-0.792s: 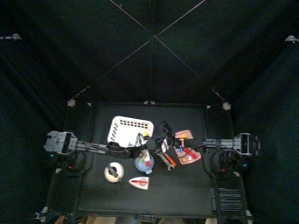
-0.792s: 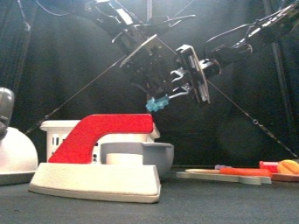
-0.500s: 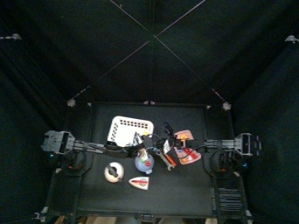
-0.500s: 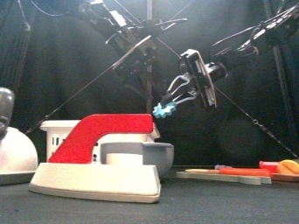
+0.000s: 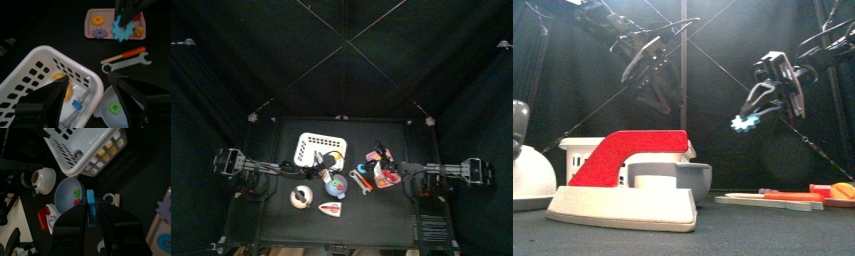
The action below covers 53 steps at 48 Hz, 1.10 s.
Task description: Place blue gear on plate
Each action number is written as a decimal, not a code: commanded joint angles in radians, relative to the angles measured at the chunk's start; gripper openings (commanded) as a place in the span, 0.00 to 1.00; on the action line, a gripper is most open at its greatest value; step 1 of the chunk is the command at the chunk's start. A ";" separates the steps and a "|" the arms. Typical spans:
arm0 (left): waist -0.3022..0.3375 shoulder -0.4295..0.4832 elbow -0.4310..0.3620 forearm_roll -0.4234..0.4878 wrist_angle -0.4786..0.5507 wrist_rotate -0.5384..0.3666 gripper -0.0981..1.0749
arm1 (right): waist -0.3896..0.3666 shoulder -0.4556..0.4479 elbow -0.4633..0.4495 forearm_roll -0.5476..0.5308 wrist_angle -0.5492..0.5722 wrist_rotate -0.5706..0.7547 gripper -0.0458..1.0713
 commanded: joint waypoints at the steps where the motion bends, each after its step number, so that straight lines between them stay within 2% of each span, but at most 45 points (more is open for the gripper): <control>1: -0.002 -0.048 0.023 0.041 -0.054 -0.028 0.91 | -0.025 -0.048 0.021 0.014 0.052 -0.002 0.57; 11: -0.003 -0.057 0.095 0.074 -0.219 -0.060 0.91 | -0.106 -0.138 0.061 0.015 0.172 -0.002 0.57; 19: -0.003 -0.064 0.140 0.075 -0.359 -0.058 0.91 | -0.166 -0.153 0.098 0.023 0.281 -0.002 0.57; 25: -0.002 -0.083 0.163 0.077 -0.422 -0.054 0.91 | -0.183 -0.153 0.117 0.026 0.318 -0.002 0.57; 37: 0.000 -0.132 0.204 0.086 -0.446 -0.044 0.91 | -0.196 -0.146 0.137 0.026 0.319 -0.002 0.58; 46: 0.008 -0.199 0.209 0.143 -0.445 0.000 0.91 | -0.232 -0.123 0.160 0.075 0.319 -0.002 0.58; 53: 0.061 -0.232 0.219 0.147 -0.446 0.015 0.91 | -0.239 -0.117 0.153 0.098 0.314 0.000 0.58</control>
